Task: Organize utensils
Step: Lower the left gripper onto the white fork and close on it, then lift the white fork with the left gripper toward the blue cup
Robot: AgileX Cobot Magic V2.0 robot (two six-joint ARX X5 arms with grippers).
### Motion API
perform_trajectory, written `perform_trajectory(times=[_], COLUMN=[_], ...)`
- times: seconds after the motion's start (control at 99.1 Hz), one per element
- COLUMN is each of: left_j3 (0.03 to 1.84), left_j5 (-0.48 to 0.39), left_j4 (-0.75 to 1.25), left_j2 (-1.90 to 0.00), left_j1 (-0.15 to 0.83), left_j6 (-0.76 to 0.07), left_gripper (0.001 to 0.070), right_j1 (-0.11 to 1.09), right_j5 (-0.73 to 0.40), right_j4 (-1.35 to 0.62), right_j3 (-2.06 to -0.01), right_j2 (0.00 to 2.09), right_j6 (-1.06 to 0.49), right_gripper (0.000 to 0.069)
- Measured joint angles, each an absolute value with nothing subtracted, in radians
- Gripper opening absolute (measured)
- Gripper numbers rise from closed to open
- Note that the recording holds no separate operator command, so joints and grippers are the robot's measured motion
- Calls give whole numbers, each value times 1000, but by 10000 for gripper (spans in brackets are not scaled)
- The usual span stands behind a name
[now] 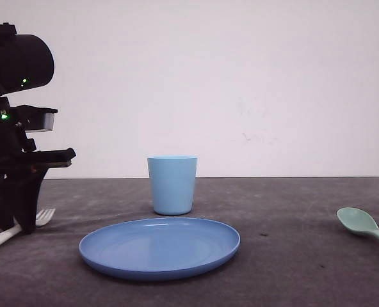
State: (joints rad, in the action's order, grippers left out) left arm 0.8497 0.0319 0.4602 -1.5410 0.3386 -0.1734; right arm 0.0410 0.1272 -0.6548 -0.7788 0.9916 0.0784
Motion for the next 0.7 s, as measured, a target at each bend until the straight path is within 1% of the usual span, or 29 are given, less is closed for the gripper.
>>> perform_trajectory(times=[0.081, 0.121, 0.383, 0.535, 0.696], left_j3=[850, 850, 851, 870, 941], left_j5=[30, 30, 17, -93, -234], left_j4=[459, 458, 448, 405, 228], left_j2=[-1542, -1542, -1540, -1514, -1448], left_j1=[339, 340, 342, 349, 365], left_j6=[-173, -173, -173, -173, -173], left_gripper=[60, 44, 39, 39, 39], right_j1=[41, 41, 41, 41, 41], right_j5=[127, 127, 127, 127, 127], right_j4=[-655, -655, -655, -655, -655], right_j3=[-779, -779, -779, -779, -779], right_j2=[992, 992, 992, 992, 992], right_j6=[78, 78, 78, 78, 78], right_gripper=[680, 680, 680, 680, 680])
